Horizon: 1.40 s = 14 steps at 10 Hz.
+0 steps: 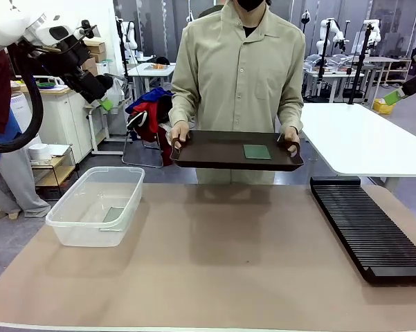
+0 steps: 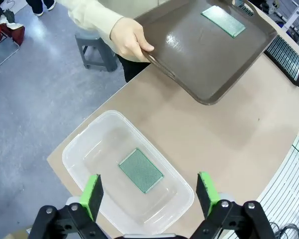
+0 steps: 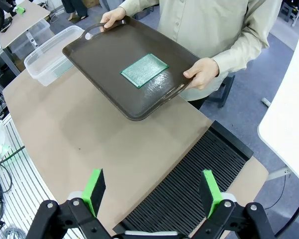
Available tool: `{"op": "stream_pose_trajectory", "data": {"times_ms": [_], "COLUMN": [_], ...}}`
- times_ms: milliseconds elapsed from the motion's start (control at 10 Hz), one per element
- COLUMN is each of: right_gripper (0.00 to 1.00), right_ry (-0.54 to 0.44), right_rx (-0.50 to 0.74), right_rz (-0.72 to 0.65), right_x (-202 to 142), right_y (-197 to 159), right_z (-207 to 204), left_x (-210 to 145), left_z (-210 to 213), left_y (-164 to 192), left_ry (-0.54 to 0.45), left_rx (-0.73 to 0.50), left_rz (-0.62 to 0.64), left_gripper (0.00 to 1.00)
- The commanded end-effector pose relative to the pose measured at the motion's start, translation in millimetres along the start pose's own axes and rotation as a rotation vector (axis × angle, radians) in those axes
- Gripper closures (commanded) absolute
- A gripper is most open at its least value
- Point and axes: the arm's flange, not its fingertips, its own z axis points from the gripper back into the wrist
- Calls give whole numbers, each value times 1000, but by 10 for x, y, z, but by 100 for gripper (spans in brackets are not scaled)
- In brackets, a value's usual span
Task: Sort PCBs into racks and boxes based on the side picked up.
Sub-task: Pick up the Blank PCB handed by the Human.
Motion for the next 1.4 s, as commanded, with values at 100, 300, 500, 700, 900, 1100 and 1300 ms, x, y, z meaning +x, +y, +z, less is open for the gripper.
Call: {"op": "stream_pose_trajectory", "data": {"times_ms": [100,300,500,700,900,1100,1300], "right_gripper": [0,0,0,0,0,0,0], "right_ry": [3,3,3,3,3,3,3], "right_rx": [10,10,10,10,10,10,10], "right_rz": [3,3,3,3,3,3,3], "right_x": [-16,-16,-16,-16,-16,-16,-16], "right_y": [1,1,1,1,1,1,1], "right_z": [-11,-11,-11,-11,-11,-11,-11], "left_x": [20,101,164,195,152,220,220], "left_z": [6,88,179,233,143,237,237], "left_y": [20,12,-21,-48,42,-101,-101], "left_ry": [4,-18,-40,-65,-33,-42,-42], "left_rx": [-16,-37,-55,-73,-147,-45,-45], "left_rz": [-37,-104,-157,-188,-143,-169,-169], "left_gripper": [0,0,0,0,0,0,0]}}
